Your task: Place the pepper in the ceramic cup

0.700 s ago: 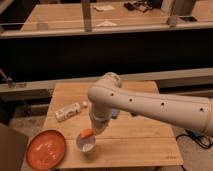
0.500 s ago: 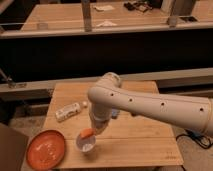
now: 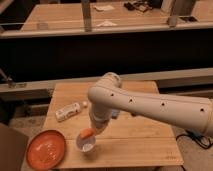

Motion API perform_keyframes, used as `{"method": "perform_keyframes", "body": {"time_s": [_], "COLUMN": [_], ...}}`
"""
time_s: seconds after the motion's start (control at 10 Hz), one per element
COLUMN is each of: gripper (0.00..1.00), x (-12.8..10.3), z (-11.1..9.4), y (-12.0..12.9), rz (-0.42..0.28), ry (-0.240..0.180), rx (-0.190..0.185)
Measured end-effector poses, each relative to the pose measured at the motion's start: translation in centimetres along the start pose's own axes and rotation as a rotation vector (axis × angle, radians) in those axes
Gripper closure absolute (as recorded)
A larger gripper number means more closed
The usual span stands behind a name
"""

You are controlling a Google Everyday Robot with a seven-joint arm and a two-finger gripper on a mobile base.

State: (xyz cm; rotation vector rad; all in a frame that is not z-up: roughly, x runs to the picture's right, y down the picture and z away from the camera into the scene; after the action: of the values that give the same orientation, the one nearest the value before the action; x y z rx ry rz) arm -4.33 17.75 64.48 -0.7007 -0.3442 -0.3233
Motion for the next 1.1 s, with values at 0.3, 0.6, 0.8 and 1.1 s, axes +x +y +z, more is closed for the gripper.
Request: {"method": "perform_keyframes", "body": {"time_s": [0.3,0.6,0.8,1.1], "gripper": [0.99,0.99,0.99,0.99], "x": [-0.04,-0.06,-0.09,-0.17], "z": [0.0,-0.01,-0.01,0.05], "y": [-0.01,-0.03,-0.04,-0.06], "rz": [-0.008,-0.017,-0.022,-0.029], "ry": [0.0,-0.001,-0.001,-0.003], "rx": [0.002,0.003,0.004,0.005]}}
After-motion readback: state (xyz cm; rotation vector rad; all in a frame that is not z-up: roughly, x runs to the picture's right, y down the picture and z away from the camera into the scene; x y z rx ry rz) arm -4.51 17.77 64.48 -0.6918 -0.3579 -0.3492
